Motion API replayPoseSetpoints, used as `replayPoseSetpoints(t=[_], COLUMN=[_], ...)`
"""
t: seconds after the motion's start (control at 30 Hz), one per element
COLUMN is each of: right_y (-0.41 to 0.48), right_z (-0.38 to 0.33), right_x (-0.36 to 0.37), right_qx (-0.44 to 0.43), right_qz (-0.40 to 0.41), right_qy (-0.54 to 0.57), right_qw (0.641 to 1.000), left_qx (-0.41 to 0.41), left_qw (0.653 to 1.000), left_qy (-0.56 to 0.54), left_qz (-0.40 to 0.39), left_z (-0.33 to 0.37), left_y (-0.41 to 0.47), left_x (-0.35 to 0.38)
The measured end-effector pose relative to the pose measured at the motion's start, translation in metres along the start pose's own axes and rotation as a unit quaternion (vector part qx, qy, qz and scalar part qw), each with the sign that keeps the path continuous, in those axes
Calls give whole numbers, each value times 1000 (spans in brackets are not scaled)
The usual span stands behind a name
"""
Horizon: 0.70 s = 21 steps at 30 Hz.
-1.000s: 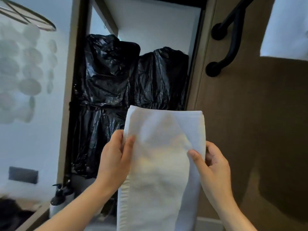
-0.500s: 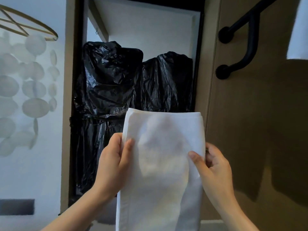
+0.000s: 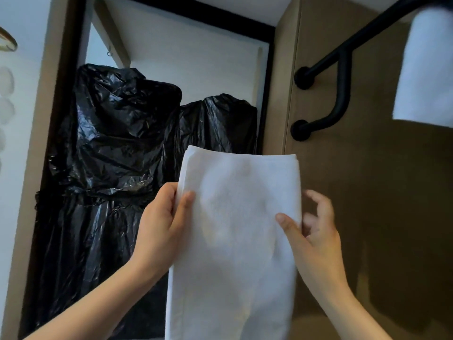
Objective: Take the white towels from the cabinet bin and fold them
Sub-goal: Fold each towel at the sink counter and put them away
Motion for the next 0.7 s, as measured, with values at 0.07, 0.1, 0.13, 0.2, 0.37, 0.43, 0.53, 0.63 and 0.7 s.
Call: replayPoseSetpoints(t=[0.07, 0.1, 0.13, 0.2, 0.37, 0.43, 0.53, 0.63, 0.7], right_y=[14, 21, 29, 45, 82, 94, 106, 113, 117], right_z=[-6, -11, -17, -26, -41, -57, -84, -104, -116], right_x=[-6, -9, -13, -20, -39, -43, -44, -45, -47], right_qx=[-55, -95, -134, -211, -239, -225, -192, -153, -133], right_qz=[7, 2, -9, -32, -33, -41, -67, -91, -111], right_qy=[-45, -92, -146, -256, -369, -385, -435, -529, -585], right_qw=[997, 991, 980, 943, 898, 894, 877, 830, 792], left_qx=[-2, -6, -12, -23, 14, 54, 115, 154, 201], left_qw=[1000, 999, 998, 996, 983, 979, 972, 961, 952], left_qy=[-20, -36, -55, -87, -177, -185, -180, -192, -174], left_qz=[-3, -4, -6, -12, -38, -70, -99, -130, -150], left_z=[4, 7, 11, 17, 41, 52, 66, 79, 83], left_y=[18, 29, 38, 55, 89, 102, 122, 137, 145], left_x=[11, 18, 25, 40, 67, 75, 85, 87, 84])
Point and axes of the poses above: each hand's wrist, its own y-axis towards the middle knuckle, its own x-axis out of the palm, z = x × y, the point moved 3 cm from there along y, towards the middle knuckle, and after that the axes turned 11 degrees about -x, right-handed, at the moved point
